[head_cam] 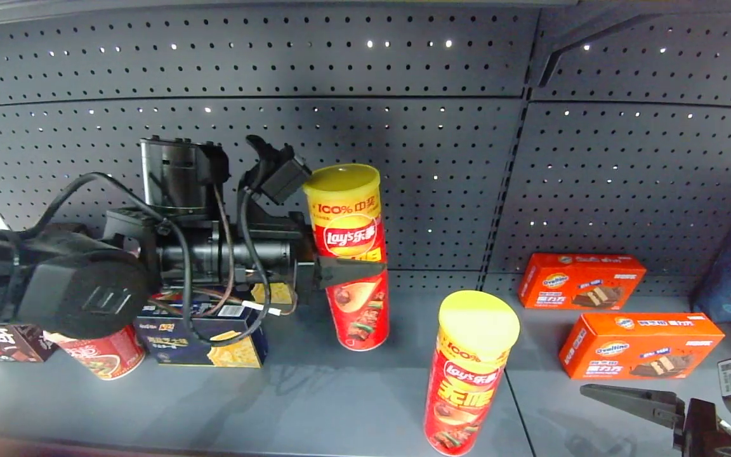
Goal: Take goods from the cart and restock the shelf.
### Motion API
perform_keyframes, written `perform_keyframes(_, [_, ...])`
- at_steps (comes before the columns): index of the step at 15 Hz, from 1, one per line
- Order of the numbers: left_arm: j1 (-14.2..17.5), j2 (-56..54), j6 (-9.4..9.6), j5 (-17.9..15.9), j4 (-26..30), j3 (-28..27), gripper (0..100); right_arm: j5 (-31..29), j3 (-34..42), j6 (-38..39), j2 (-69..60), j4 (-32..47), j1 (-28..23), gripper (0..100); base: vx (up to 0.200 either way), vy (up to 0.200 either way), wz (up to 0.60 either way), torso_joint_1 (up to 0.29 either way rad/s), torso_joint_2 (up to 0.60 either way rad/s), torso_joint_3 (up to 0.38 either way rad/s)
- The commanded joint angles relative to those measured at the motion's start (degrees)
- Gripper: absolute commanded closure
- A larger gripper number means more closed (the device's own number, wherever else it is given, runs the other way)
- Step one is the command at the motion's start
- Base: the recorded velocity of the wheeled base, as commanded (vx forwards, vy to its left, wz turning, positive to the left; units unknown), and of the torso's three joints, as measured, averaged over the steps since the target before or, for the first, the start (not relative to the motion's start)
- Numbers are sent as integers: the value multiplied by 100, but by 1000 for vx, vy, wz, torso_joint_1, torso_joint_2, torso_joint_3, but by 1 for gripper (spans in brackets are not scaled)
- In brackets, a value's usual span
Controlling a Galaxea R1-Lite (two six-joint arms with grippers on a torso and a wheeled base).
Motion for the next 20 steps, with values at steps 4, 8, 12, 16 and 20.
perform_keyframes(4, [-9, 1269, 155, -34, -295, -795, 100, 15, -59, -3, 42, -3, 32, 0, 0, 0, 0, 0, 0, 0])
perform_keyframes(8, [-62, 1699, 155, -34, -295, -1191, 100, 15, -68, -3, 51, -3, 41, 0, 0, 0, 0, 0, 0, 0])
perform_keyframes(12, [-150, 2192, 137, -25, -286, -1657, 100, 23, -42, -3, 95, -3, 41, 0, 0, 0, 0, 0, 0, 0])
perform_keyframes(16, [-185, 2622, 129, -25, -286, -2114, 100, 41, -33, -3, 86, -3, 41, 0, 0, 0, 0, 0, 0, 0])
perform_keyframes(20, [-185, 2895, 120, -34, -269, -2448, 100, 164, -15, -3, 104, -12, 41, 0, 0, 0, 0, 0, 0, 0])
